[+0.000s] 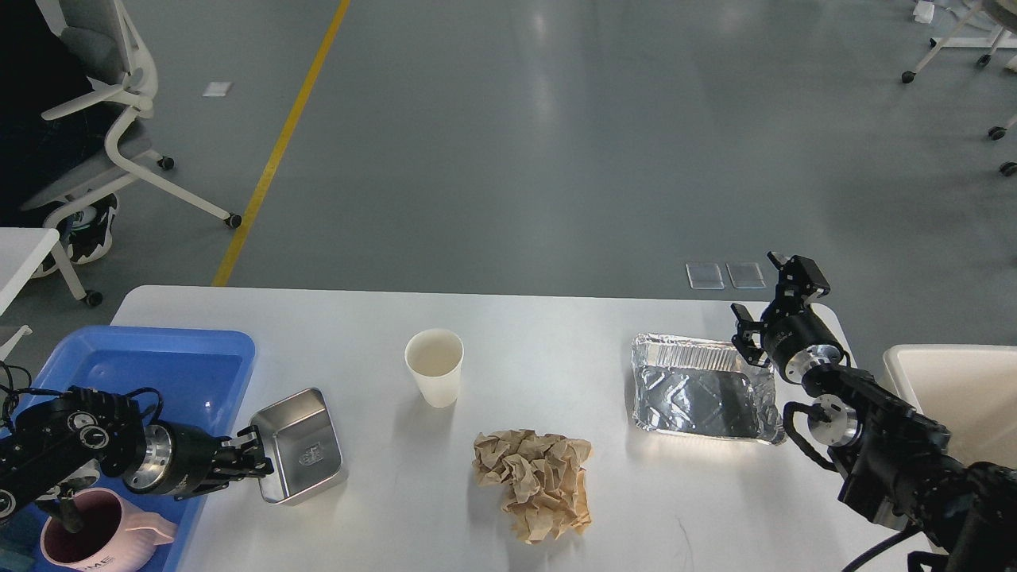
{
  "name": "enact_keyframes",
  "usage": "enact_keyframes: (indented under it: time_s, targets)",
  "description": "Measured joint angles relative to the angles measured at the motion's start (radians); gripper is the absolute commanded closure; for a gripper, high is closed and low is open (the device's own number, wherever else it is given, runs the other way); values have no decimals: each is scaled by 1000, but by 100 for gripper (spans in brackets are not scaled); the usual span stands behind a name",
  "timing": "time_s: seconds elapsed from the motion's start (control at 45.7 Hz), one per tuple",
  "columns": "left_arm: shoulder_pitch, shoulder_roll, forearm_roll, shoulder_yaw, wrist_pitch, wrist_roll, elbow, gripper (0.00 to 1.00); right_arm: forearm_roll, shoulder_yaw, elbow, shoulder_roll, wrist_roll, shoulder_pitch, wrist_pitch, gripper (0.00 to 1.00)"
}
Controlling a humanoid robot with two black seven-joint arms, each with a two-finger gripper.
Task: Tidy desktop
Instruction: 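Lift the metal tray and place it into the blue bin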
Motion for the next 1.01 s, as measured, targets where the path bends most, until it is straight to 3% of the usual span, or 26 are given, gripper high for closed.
enact_keyframes:
  time_s: [0.088,0.263,0.591,1.007]
  targets:
    - [-7,8,12,-3,5,-17,-1,100,0,0,0,0,0,0,0,0]
    - [-15,82,27,-16,54,-128,-57,100,0,0,0,-1,0,0,0,0]
    - [0,325,37,-22,91,-282,-113,100,0,0,0,-2,0,6,0,0]
    - [9,793,-94,-16,31,-358,-231,100,0,0,0,-14,0,8,0,0]
